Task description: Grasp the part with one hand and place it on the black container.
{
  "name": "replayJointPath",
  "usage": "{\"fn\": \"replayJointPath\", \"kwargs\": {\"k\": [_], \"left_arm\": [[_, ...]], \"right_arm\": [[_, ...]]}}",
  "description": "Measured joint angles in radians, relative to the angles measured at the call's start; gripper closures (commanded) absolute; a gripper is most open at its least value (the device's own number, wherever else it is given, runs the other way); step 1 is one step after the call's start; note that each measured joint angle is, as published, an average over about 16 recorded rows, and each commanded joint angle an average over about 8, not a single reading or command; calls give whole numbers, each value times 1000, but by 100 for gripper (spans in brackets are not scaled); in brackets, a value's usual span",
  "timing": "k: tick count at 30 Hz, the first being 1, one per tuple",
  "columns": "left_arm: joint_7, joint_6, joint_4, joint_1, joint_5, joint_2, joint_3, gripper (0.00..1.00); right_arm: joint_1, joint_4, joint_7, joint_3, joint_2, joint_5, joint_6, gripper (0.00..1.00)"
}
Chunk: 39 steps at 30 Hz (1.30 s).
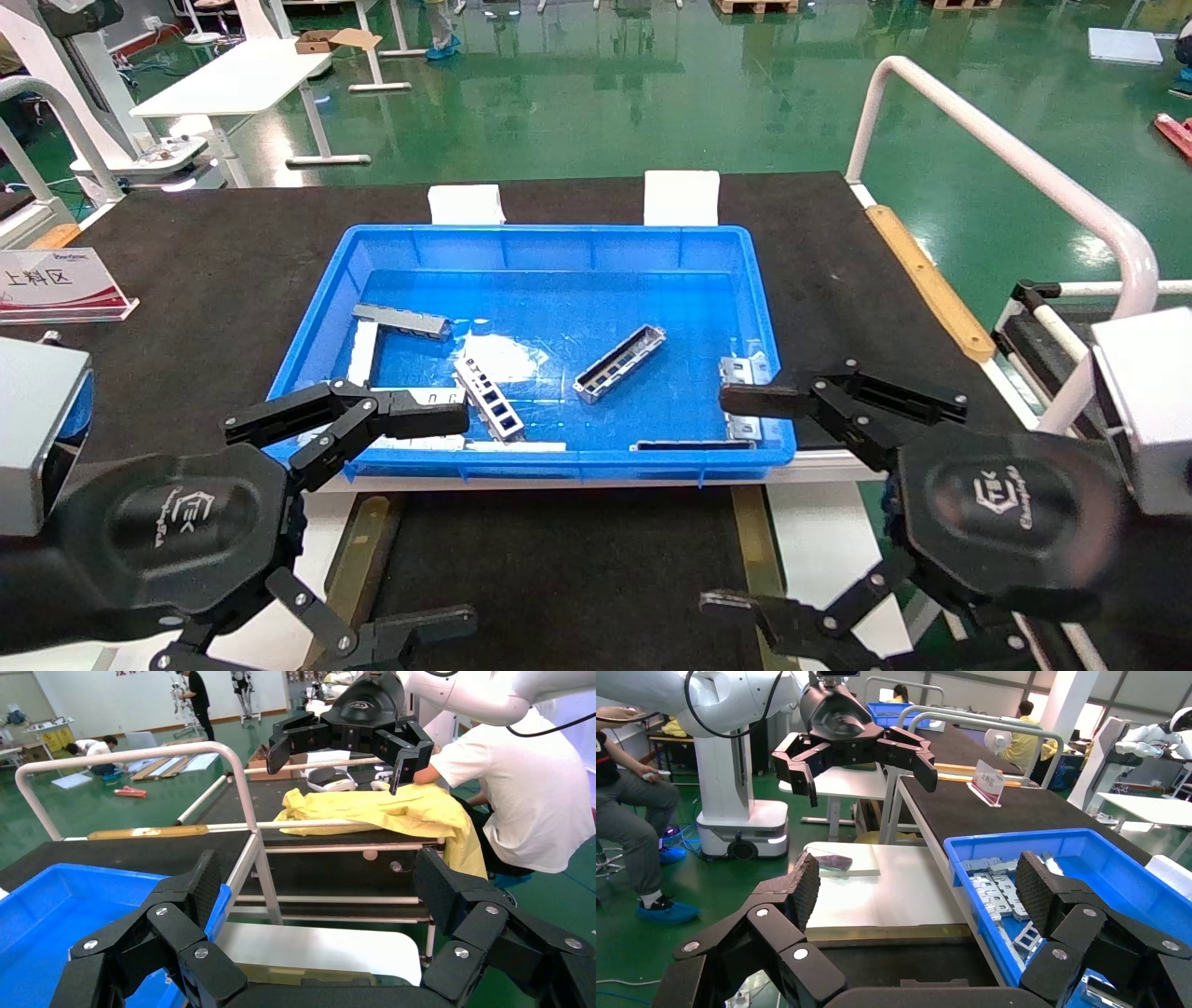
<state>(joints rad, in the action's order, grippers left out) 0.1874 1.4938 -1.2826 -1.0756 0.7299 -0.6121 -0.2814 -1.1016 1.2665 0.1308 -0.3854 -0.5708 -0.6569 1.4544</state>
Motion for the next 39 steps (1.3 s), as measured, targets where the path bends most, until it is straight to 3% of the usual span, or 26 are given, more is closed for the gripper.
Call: {"fn": "replayJointPath", "kwargs": {"k": [29,39], "left_arm": [[-5,-8,2,-2,11,-3,-2,0],[-17,-83,28,-31,85,-58,-27,0]], "right_arm": [[0,0,0,0,0,0,0,0],[0,0,0,0,0,0,0,0]]}}
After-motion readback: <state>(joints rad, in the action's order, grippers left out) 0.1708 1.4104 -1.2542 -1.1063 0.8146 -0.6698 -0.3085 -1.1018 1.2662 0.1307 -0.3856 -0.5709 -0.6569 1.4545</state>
